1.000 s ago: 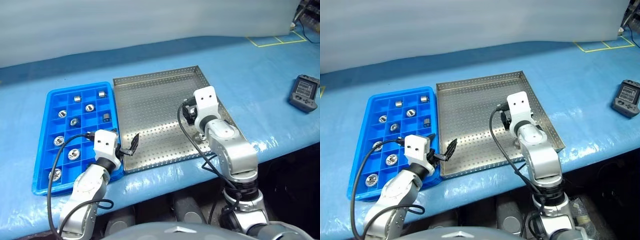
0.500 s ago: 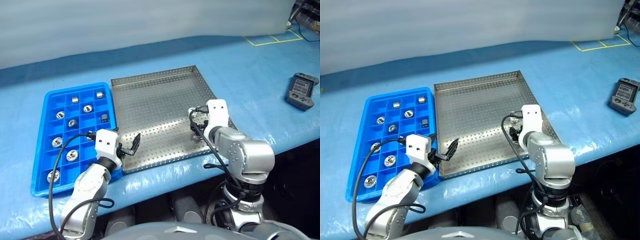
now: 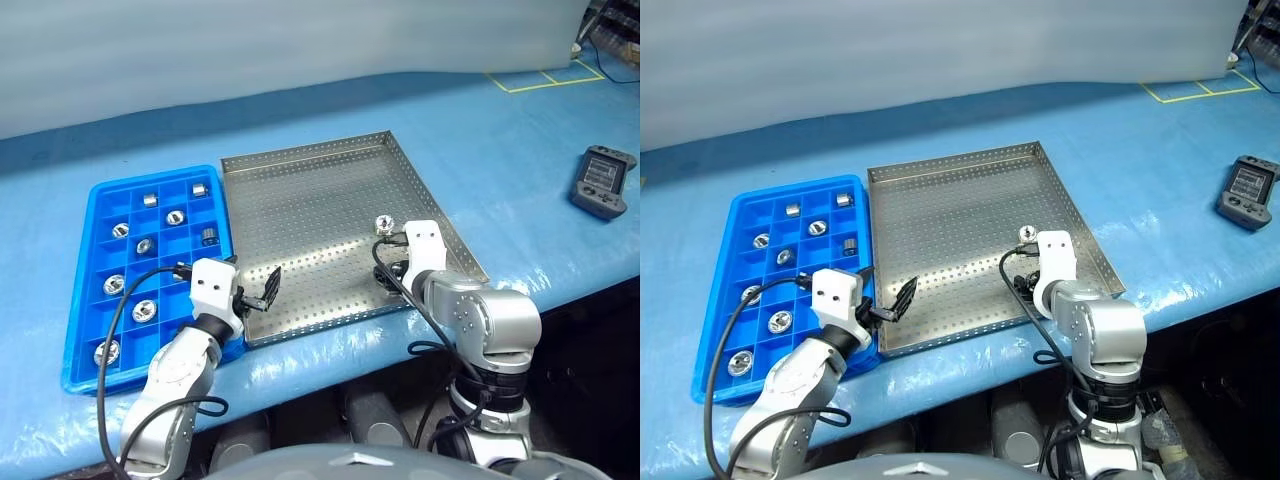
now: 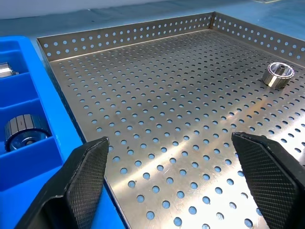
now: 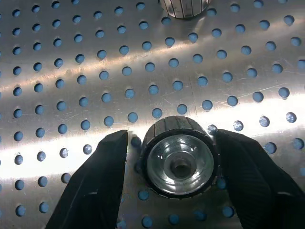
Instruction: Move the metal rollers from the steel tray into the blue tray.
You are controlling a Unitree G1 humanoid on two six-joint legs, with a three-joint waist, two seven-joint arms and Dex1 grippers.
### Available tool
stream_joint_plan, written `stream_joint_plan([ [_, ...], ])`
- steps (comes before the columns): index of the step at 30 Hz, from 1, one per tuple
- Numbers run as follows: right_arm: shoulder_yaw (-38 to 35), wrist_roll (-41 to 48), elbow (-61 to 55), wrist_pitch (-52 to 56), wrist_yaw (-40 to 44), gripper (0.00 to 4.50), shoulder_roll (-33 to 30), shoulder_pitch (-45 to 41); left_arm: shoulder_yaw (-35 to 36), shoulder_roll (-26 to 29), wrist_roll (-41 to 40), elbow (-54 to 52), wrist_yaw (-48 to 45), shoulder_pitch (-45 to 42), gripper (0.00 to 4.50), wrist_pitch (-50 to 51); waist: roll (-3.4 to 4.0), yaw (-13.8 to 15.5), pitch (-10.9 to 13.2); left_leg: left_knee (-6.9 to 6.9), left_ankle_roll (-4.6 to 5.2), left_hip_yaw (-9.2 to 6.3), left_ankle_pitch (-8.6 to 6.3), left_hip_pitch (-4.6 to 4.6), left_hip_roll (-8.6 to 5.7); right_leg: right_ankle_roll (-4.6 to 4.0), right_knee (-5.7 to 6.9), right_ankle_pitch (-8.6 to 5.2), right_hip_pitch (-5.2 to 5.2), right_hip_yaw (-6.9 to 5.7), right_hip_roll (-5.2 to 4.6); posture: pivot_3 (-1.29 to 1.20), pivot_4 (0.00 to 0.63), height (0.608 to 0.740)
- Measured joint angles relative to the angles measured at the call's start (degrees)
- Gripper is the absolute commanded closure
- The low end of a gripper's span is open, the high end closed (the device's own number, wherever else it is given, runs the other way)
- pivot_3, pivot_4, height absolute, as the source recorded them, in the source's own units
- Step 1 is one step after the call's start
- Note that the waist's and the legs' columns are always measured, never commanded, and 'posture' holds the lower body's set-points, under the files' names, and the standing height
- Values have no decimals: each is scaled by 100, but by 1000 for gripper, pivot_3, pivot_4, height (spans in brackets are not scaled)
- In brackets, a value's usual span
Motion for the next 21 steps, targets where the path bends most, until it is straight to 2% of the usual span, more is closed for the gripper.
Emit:
stream_joint_plan([
  [2, 47, 22, 16, 1, -8, 2689, -67, -1, 3, 0, 1, 0, 3, 2, 0, 0, -1, -2, -1, -1, 0, 0, 0, 0, 0, 0, 0, 0, 0, 0, 0, -116, 150, 740],
  [3, 59, 42, 16, 1, -13, 2787, -78, -3, 2, 0, 1, 0, 3, 3, 0, 0, 0, -2, -1, -1, 0, 0, 0, -1, 0, 0, 0, 0, 0, 0, 1, -116, 150, 740],
  [9, 182, 216, 23, 12, 46, 2784, 48, -185, 24, -3, 4, -3, 31, 35, 0, -24, 1, -5, 0, -2, 0, 2, 0, -1, 1, 0, 3, 0, -2, 2, 2, -74, 150, 740],
  [12, 517, 367, 8, -156, 203, 2784, 78, -576, 116, -14, 3, -45, 110, 123, 0, -34, 2, 6, 0, -3, 0, 1, 0, 5, 2, 0, 3, 0, -3, 1, 3, -45, 150, 740],
  [16, 1246, 537, 198, -1095, 542, 2784, 79, -986, 355, -15, 23, -123, 241, 300, 0, -39, 2, 74, 0, -9, 0, -1, 0, 3, 2, 5, -2, 3, -6, 0, 3, -5, 150, 740],
  [21, 1985, 532, 1255, -2584, 993, 2784, 155, -1716, 603, -130, 229, -285, 575, 532, 0, -300, -1, 196, 2, -13, 0, -3, 0, 3, 3, 25, -6, 16, -7, -1, 2, 67, 150, 740],
])
